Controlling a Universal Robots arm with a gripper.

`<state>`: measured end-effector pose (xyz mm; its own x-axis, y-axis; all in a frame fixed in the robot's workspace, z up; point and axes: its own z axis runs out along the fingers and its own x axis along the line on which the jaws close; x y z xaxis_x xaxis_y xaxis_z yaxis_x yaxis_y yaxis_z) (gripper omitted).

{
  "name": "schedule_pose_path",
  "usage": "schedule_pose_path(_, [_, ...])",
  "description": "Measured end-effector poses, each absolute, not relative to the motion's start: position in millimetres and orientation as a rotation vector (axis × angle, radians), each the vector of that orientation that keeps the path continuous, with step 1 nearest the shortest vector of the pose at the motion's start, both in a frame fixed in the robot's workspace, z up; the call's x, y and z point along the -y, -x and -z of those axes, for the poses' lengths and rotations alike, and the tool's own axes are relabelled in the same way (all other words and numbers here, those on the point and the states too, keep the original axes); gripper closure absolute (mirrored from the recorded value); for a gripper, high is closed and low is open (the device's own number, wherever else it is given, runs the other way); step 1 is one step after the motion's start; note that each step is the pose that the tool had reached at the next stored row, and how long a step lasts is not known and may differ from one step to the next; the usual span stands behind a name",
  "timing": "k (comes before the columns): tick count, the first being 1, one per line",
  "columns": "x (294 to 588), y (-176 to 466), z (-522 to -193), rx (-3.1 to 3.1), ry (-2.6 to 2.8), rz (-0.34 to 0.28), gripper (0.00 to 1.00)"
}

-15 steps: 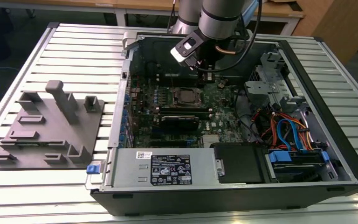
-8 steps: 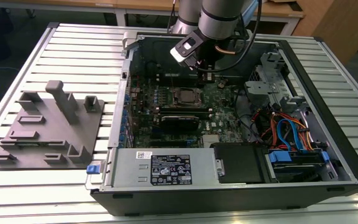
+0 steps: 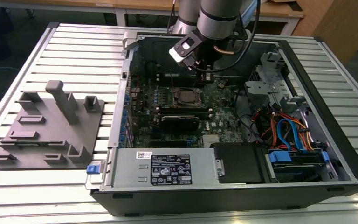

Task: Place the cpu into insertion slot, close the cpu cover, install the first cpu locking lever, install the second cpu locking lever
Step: 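Close the cpu cover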

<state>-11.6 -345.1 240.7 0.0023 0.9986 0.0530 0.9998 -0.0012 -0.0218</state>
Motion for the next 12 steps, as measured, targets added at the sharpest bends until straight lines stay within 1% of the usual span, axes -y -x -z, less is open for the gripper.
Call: schedule_pose_path(12, [345.4, 19.8, -237.1, 2.184, 2.184, 0.034, 0.90])
